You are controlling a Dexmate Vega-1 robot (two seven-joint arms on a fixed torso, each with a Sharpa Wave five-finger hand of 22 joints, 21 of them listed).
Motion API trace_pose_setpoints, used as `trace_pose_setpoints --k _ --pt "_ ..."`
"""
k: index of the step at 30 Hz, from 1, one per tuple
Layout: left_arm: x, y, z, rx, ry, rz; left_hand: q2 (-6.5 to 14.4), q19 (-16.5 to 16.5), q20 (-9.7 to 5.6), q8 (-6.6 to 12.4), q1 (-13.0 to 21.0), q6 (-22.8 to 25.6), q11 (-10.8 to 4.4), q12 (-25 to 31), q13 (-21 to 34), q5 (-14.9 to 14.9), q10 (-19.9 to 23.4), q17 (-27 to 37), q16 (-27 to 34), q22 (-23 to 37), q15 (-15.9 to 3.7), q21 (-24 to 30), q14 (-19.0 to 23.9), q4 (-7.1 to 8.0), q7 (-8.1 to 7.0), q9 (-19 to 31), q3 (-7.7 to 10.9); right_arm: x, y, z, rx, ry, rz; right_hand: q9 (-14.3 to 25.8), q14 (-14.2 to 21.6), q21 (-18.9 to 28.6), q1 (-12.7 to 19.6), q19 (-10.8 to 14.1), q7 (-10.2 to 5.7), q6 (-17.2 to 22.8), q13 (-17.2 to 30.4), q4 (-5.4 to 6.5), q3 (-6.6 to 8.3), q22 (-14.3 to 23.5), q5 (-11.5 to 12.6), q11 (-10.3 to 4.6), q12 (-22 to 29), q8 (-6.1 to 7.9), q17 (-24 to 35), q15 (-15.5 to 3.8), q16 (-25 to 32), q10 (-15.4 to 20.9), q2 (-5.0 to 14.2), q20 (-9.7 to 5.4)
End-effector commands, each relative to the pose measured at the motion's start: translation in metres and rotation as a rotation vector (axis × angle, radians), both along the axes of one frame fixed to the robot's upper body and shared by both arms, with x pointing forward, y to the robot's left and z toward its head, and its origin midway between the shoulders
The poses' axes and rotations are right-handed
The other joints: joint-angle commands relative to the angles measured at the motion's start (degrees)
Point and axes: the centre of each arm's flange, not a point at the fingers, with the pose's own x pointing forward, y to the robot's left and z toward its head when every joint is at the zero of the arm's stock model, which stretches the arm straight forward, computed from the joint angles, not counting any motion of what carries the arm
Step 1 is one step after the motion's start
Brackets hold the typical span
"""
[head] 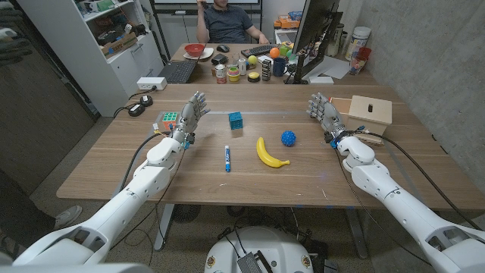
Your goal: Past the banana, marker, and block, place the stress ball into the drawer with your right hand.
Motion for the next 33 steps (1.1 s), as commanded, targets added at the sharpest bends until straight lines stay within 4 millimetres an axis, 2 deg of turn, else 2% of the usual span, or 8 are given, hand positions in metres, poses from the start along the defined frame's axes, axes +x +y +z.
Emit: trace_pose_setpoints --k 1,17,22,33 --pt "0.001 0.002 -0.001 0.001 0.002 -0.002 0.11 -0.36 0.16 0.31 0.59 -0.04 -0.03 0.35 0.20 0.27 0.41 0.31 0.30 0.19 0.27 0.24 0.52 0.00 -0.39 0.12 0.25 -0.002 0.000 0.000 -0.003 -0.005 -0.002 0.09 0.42 0.20 0.66 -0.04 0.08 0.45 0.26 -0.07 0.33 0.18 0.26 0.00 0.36 0.40 0.15 -0.12 0.33 0.40 -0.09 0.30" --pt "0.004 0.006 -0.001 -0.006 0.004 0.002 0.11 -0.31 0.18 0.30 0.58 -0.05 -0.14 0.37 0.20 0.23 0.43 0.31 0.30 0.20 0.25 0.13 0.50 0.02 -0.35 0.12 0.19 -0.015 0.014 0.004 -0.144 -0.033 0.024 0.09 0.42 0.05 0.94 0.05 0.10 0.54 0.25 -0.37 0.54 0.18 0.27 0.01 0.36 0.47 0.07 -0.08 0.29 0.34 0.00 0.28" --pt "0.005 0.007 -0.002 -0.009 0.009 0.004 0.11 -0.26 0.14 0.30 0.58 -0.06 -0.06 0.39 0.20 0.22 0.48 0.31 0.29 0.20 0.24 0.10 0.49 0.03 -0.35 0.12 0.17 -0.026 0.025 -0.001 -0.258 -0.009 0.012 0.09 0.53 -0.01 1.16 0.12 0.07 0.62 0.25 -0.56 0.69 0.18 0.28 0.05 0.39 0.51 0.03 -0.09 0.31 0.40 0.08 0.28" --pt "0.010 0.007 -0.004 -0.002 0.018 0.003 0.11 -0.26 0.17 0.30 0.58 -0.06 0.03 0.38 0.20 0.20 0.43 0.31 0.28 0.20 0.25 -0.01 0.45 0.04 -0.37 0.12 0.11 -0.044 0.047 0.004 -0.493 0.024 -0.062 0.09 0.79 -0.09 1.52 0.25 0.06 0.72 0.25 -0.83 0.97 0.18 0.27 -0.22 0.47 0.55 -0.03 -0.07 0.36 0.58 0.28 0.35"
